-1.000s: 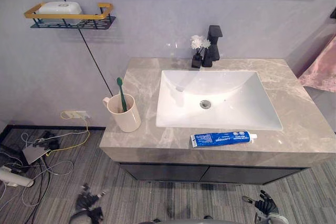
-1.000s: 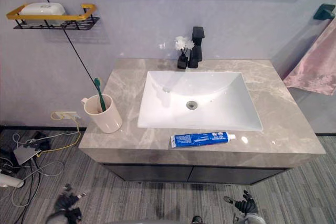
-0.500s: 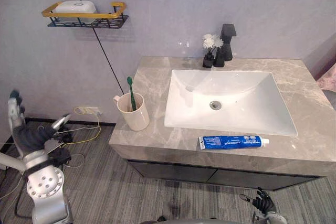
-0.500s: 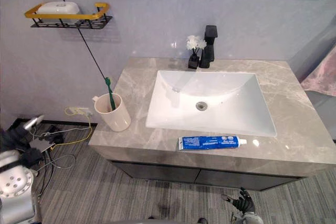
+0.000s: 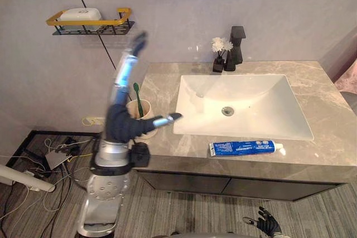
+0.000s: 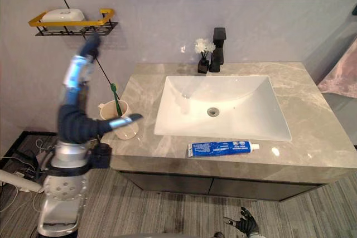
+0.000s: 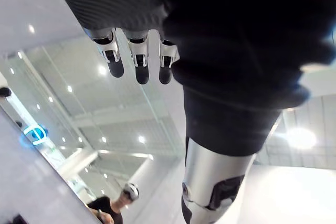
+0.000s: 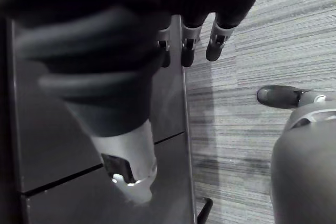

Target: Organize washtable

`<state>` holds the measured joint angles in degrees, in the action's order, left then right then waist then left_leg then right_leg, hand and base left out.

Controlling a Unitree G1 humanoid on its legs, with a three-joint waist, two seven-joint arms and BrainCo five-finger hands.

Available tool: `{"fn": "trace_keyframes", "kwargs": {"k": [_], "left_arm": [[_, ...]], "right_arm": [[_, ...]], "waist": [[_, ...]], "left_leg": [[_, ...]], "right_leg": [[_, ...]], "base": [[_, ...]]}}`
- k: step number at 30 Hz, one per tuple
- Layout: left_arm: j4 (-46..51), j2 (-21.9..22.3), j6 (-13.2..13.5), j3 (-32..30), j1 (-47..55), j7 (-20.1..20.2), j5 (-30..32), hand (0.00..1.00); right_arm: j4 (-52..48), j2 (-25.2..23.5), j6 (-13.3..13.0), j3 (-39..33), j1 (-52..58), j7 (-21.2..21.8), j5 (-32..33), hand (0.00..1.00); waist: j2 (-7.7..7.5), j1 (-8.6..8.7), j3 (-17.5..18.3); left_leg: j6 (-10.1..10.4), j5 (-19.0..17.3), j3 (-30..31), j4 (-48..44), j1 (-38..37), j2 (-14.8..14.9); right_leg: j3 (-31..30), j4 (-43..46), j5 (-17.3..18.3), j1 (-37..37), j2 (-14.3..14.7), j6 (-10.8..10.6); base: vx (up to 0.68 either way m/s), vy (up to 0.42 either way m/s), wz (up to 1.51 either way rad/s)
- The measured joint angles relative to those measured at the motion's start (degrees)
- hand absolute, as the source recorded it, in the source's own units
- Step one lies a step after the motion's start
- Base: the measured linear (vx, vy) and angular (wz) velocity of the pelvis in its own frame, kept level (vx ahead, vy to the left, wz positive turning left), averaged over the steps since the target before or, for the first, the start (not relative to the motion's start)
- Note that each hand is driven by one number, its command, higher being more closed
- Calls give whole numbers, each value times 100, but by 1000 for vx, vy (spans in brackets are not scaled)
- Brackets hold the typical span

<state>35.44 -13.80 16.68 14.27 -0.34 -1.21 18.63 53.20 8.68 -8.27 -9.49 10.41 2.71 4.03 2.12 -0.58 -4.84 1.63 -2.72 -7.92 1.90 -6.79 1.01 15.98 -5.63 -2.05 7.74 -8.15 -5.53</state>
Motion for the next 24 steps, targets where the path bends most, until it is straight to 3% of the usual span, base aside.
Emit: {"fn": "trace_keyframes", "kwargs": {"k": [7,19,24], "left_arm": [[-1375,8,-226,913,-207,476,247,0],[-3262,158,-562,1628,-969,527,705,0],[-3579,223,-680,1718,-1243,521,934,0]], "right_arm": [[-4,-48,1,152,-154,8,1,0],[-37,-39,12,162,-153,-5,69,0],[-51,-41,16,159,-155,-12,113,0]], "waist": [[-44,128,-13],[-98,303,-35],[-171,360,-80]], "left_leg": [[-1,0,7,-3,-3,1],[-1,1,35,-12,2,3],[-1,3,47,-12,2,2]], "right_leg": [[37,0,-1,-7,1,0],[106,-2,-1,-12,2,-1],[121,-3,-2,-6,1,-2]], "base": [[-2,-1,0],[0,0,0],[0,0,0]]}}
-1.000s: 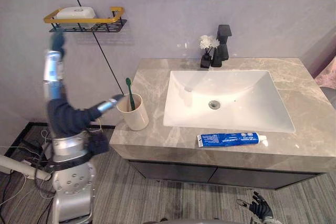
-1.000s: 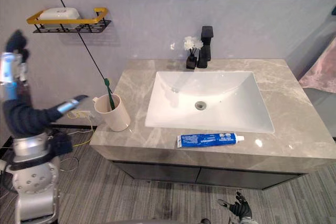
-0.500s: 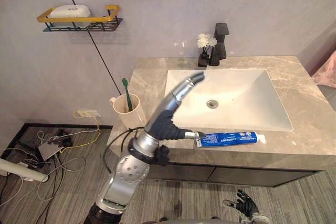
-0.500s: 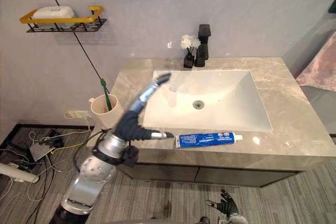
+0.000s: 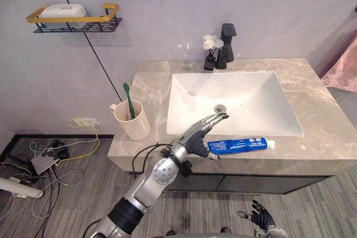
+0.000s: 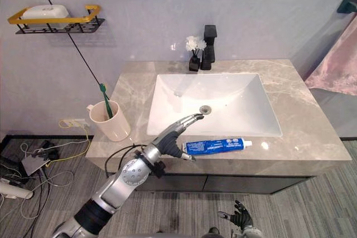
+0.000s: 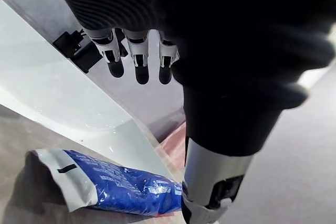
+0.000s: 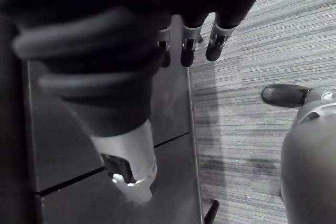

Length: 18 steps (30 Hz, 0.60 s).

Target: Organize washtable

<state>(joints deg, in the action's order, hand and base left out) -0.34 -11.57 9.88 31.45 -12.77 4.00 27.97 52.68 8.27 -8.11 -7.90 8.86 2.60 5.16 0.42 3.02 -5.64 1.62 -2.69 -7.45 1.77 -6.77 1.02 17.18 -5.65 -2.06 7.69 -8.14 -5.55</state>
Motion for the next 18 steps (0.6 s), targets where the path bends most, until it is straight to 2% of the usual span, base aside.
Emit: {"fn": "trace_keyframes", "kwargs": {"k": [3,18], "left_arm": [[-159,-1,-71,0,-15,-27,126,0],[-514,83,-219,75,-383,-46,339,0]], "right_arm": [[-15,-5,1,-12,-29,-6,2,0],[-14,-128,77,-53,-70,-19,118,0]], "waist": [[-20,103,-12],[-97,172,-104]], "left_leg": [[0,0,0,0,0,-2],[1,0,-1,-14,-3,2]], "right_leg": [[3,0,-1,1,-4,-1],[8,0,-2,15,-5,-3]], "base": [[0,0,0],[-7,-2,0]]}}
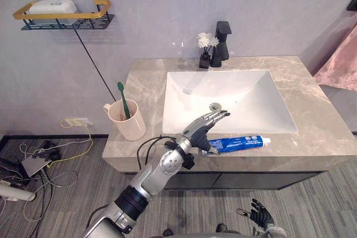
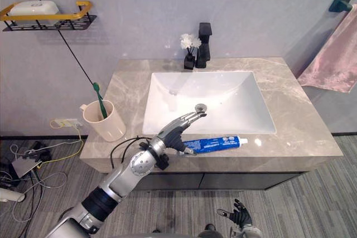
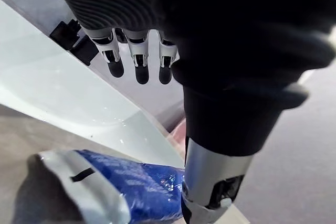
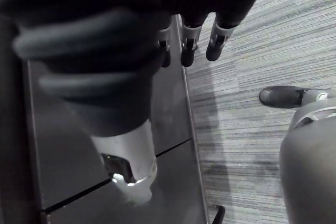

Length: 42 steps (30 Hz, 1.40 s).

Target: Organize washtable

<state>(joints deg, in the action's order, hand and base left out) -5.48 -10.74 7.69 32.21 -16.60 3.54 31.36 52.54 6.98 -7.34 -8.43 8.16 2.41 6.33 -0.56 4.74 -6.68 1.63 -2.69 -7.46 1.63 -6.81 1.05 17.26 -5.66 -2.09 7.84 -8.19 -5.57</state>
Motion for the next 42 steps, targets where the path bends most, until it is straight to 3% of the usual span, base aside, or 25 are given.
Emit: {"fn": "trace_keyframes", "kwargs": {"k": [12,13,42], "left_arm": [[-452,178,-28,228,-53,-2,101,0],[-472,178,-32,237,-53,-2,110,100],[-738,375,-103,102,-244,-276,302,100]], "right_arm": [[-1,-54,2,-5,-8,-103,10,0],[-1,-55,2,-5,-4,-103,11,0],[-13,-96,4,-3,28,-115,41,0]], "waist": [[13,83,-36],[13,83,-36],[122,107,-45]], "left_leg": [[3,-2,-22,-22,-2,10],[4,-2,-25,-25,-2,10],[13,-8,-60,-42,-27,62]], "right_leg": [[-9,1,0,9,2,0],[-9,1,0,10,2,0],[-27,1,3,69,23,3]], "base": [[0,0,0],[0,0,0],[0,0,0]]}}
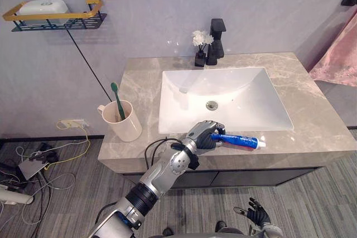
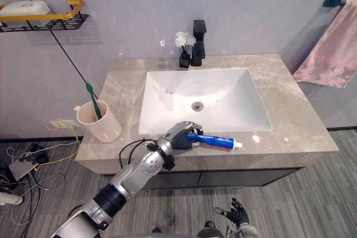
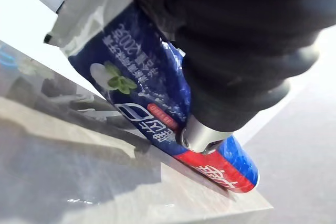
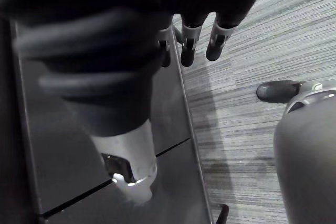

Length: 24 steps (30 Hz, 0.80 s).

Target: Organize washtable

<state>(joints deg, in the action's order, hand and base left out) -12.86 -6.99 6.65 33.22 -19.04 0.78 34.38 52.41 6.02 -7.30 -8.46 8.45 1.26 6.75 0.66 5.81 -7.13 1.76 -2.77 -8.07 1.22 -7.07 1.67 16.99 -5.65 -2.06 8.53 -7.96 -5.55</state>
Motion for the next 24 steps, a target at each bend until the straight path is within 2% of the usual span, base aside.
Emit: {"fn": "trace_keyframes", "kwargs": {"k": [5,12,20,24], "left_arm": [[245,-64,-2,-132,180,-5,-8,100],[1231,-295,-1,-730,942,-109,-154,100],[2320,-336,118,-1353,1415,-477,-743,100],[2776,-220,155,-1464,1582,-481,-948,100]], "right_arm": [[-111,2,0,-17,65,-24,53,0],[-226,3,-9,-252,143,-116,114,0],[-233,0,-21,-311,292,-107,227,0],[-233,-17,-30,-512,355,-102,267,0]], "waist": [[20,6,12],[38,-28,22],[98,-48,89],[95,-127,99]], "left_leg": [[8,-6,-25,1,1,15],[12,-10,-65,0,21,24],[12,-11,-107,-9,13,36],[24,-22,-152,-9,7,48]], "right_leg": [[-25,0,0,-16,23,1],[-72,1,-1,-62,46,2],[-125,2,-7,-67,59,8],[-241,2,-7,-90,73,10]], "base": [[0,0,-2],[0,0,-2],[-2,-1,-2],[-22,-4,-8]]}}
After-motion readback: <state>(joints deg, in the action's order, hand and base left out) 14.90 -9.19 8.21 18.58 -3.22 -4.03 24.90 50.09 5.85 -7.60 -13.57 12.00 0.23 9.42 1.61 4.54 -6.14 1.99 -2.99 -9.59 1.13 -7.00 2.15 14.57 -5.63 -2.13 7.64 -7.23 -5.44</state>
